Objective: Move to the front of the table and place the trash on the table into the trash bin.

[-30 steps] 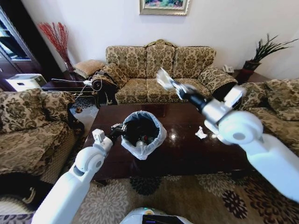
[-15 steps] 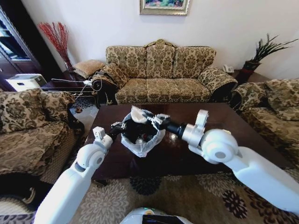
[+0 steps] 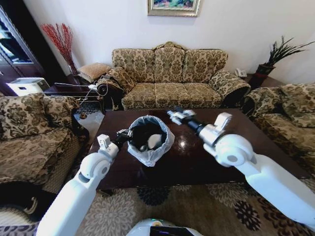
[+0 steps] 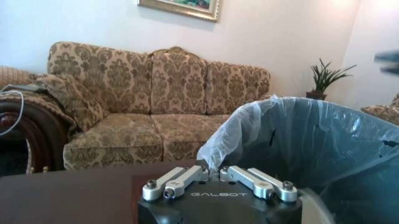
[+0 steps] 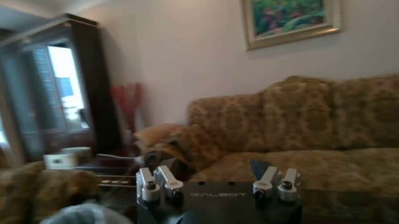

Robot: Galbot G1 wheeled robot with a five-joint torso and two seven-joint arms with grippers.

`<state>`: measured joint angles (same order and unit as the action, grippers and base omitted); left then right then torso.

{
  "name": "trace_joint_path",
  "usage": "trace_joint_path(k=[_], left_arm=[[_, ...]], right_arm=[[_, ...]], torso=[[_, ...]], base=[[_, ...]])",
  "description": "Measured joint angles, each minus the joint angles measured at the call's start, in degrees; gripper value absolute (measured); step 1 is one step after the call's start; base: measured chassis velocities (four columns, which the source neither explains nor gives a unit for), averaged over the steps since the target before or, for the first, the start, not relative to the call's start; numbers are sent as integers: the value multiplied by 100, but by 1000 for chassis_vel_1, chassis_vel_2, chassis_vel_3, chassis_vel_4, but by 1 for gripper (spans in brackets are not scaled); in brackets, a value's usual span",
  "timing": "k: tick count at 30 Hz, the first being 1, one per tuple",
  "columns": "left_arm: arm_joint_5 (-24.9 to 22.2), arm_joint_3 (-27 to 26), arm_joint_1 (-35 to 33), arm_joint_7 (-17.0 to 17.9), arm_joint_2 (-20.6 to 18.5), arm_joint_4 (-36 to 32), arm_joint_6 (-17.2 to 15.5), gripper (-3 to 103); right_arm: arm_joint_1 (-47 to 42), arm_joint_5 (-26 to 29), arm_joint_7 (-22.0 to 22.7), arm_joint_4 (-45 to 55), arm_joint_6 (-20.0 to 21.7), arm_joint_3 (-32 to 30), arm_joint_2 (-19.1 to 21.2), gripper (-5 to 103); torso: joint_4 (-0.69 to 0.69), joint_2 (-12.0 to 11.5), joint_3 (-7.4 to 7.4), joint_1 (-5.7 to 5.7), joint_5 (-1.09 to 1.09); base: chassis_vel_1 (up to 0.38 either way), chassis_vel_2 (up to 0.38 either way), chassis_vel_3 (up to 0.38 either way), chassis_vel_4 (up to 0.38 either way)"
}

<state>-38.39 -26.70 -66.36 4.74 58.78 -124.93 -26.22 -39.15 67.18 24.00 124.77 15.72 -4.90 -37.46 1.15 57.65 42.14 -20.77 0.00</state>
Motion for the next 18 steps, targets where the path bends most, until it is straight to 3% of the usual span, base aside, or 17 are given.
trace_joint_path(k=[1,4,6,8,18], left_arm=[[0,0,0,0,0,0,0,3],[19,-45,-101,5,-19,-117,5,3],[21,-34,-102,8,-23,-119,7,3],[37,25,-108,15,-24,-123,10,3],[46,-34,-273,4,-164,-247,80,3]], right_arm=[[0,0,0,0,0,0,0,73],[-877,-535,198,-301,221,-660,-210,90],[-1069,-680,178,-382,257,-785,-256,94],[-1624,-1224,33,-707,281,-1202,-468,100],[-2673,-2114,-115,-1145,393,-2396,-1272,100]], torso=[[0,0,0,0,0],[3,0,0,1,1],[2,0,0,1,1],[2,0,0,1,1],[2,0,-1,1,0]], base=[[0,0,0,0],[0,0,0,0],[0,0,0,0],[-9,-29,9,7],[-118,-120,136,107]])
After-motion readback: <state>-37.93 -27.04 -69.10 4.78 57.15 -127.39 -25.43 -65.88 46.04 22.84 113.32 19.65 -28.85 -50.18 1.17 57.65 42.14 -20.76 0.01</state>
